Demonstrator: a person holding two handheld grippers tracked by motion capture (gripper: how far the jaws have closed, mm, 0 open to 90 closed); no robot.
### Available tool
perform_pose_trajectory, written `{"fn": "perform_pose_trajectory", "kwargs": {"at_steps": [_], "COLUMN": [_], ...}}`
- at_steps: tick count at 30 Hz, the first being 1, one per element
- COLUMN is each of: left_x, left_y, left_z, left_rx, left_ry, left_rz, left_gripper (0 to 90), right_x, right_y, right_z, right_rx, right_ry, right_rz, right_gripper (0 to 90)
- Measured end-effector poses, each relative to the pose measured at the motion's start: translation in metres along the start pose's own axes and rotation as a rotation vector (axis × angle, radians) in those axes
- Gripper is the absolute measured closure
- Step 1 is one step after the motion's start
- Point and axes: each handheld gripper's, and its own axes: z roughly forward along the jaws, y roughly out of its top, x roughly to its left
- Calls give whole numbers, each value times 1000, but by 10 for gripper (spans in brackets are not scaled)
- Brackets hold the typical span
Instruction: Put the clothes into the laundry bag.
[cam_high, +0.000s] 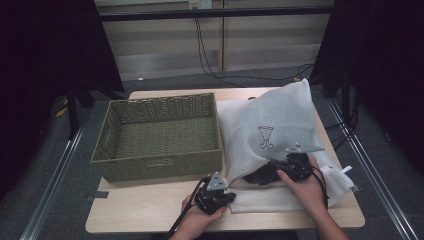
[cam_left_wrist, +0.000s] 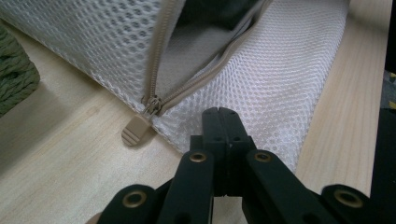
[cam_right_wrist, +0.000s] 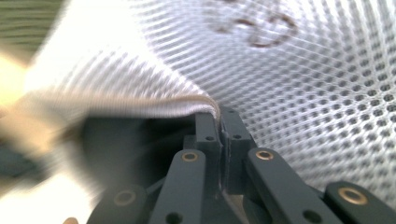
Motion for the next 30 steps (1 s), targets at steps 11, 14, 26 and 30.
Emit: {"fn": "perform_pose_trajectory", "kwargs": {"at_steps": [11,14,26,30], "left_x": [-1,-2,-1,0], "left_y": [1,1,-2,-4], "left_z": [0,-1,-6,-6], "left_rx": [4,13,20,5], "left_ry": [14,21,13,19], "left_rz": [5,21,57,33], "left_gripper": [900,900,900,900], "right_x": [30,25,-36,-24], "right_y": [-34,-27,12,19], "right_z": [3,14,52,59], "right_rx": [175,194,104,122], "right_ry": [178,145,-206,-280], "right_rz": [-129,-102,-33,-112], "right_gripper": [879,885,891,892]}}
